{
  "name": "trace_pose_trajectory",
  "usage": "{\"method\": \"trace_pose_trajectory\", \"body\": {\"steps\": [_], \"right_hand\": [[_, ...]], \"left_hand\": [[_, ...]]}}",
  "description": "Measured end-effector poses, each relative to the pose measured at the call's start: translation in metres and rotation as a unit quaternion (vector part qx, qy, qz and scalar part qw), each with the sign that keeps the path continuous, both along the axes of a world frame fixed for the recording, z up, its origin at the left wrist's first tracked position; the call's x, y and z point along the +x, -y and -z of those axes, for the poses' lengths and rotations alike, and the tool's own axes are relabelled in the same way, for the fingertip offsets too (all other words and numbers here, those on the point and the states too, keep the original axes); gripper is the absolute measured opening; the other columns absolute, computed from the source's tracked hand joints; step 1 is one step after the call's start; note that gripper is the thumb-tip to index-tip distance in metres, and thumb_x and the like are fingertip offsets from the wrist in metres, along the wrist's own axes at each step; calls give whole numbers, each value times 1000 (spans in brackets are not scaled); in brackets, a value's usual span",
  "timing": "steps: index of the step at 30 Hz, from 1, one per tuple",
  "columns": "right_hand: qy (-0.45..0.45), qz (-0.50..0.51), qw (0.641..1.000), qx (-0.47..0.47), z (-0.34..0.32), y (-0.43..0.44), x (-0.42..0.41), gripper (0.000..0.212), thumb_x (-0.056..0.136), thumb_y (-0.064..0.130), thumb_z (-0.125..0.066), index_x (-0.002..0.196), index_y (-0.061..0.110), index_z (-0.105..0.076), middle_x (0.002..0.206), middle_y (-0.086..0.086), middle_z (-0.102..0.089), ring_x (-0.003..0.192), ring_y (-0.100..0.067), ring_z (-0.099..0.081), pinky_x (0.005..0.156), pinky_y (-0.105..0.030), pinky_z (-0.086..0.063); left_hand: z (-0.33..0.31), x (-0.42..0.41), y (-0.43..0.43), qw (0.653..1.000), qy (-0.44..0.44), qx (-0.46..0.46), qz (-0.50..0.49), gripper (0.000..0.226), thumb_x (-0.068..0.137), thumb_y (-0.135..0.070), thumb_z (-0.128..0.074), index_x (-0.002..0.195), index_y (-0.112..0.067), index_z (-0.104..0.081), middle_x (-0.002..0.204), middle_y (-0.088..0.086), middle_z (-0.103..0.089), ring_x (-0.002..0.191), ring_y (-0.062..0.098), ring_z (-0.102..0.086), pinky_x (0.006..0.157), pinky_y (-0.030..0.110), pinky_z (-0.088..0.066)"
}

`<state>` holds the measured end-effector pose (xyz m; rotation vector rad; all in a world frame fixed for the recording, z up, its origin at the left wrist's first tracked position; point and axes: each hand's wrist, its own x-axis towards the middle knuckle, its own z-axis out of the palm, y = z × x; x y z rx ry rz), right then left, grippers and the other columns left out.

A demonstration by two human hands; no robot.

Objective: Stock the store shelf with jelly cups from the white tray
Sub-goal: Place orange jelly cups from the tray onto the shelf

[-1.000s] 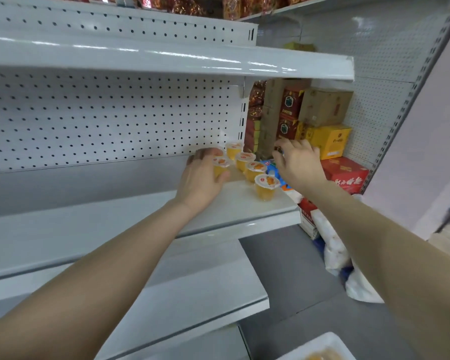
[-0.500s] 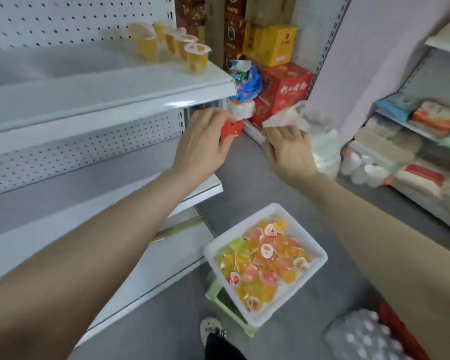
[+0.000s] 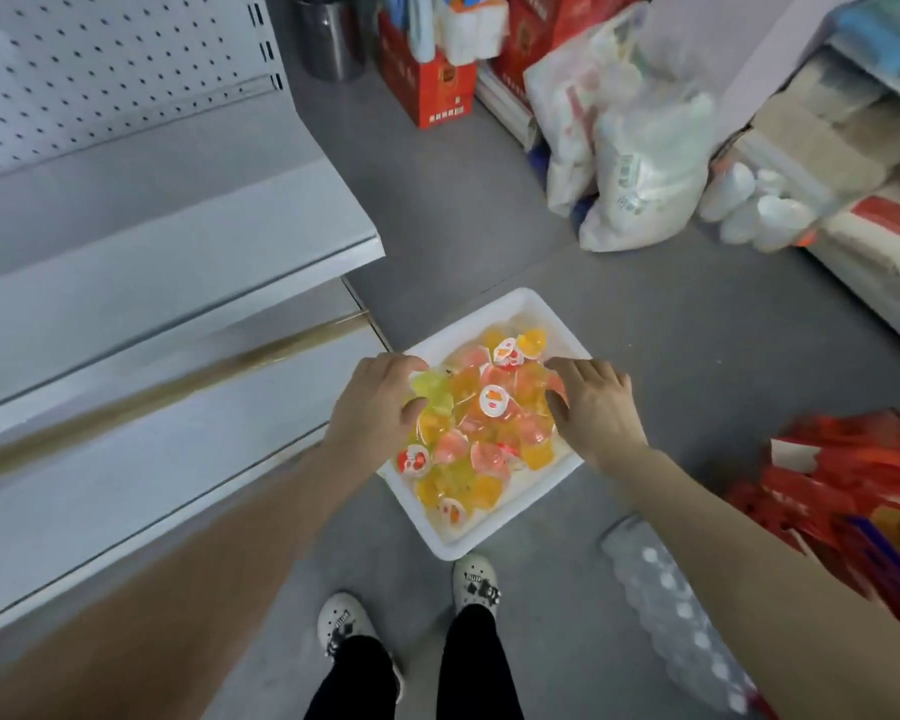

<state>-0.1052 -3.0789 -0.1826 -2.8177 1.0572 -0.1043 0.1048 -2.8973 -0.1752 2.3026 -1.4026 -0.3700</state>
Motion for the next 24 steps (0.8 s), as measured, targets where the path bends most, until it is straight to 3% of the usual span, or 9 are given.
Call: {"method": "trace_pose_trajectory", "body": {"steps": [7,15,20,24], "right_hand": [[-42,-10,997,65,82,23,-12,39,79,17,-77,116,16,-67,107,-9,-71,102,-38,-63,84,-49,-47],[-91,-33,991,96,149,33,-10,48,78,18,-76,124,17,-61,113,-6,-69,107,-36,-61,89,-50,-46],[-122,-8,988,92,164,49,4,52,84,18,-70,133,14,-53,124,-9,-63,117,-36,-55,95,-54,-44],[-193,-16,978,80,166,60,19,60,85,10,-61,142,16,-44,141,-12,-47,129,-36,-43,104,-53,-39]], "left_hand": [[94,-18,3,993,-54,96,-52,42,88,-21,-68,128,-14,-56,125,6,-58,115,28,-50,100,37,-40],[164,-16,28,986,-54,158,-29,53,86,-14,-69,136,-15,-50,136,5,-52,127,29,-43,103,37,-39],[185,-10,33,978,-47,203,-14,63,83,-12,-72,141,-16,-47,144,5,-46,131,28,-40,105,38,-41],[189,-5,32,974,-18,227,11,65,81,-12,-73,140,-20,-49,145,6,-43,132,29,-38,101,40,-45]]}}
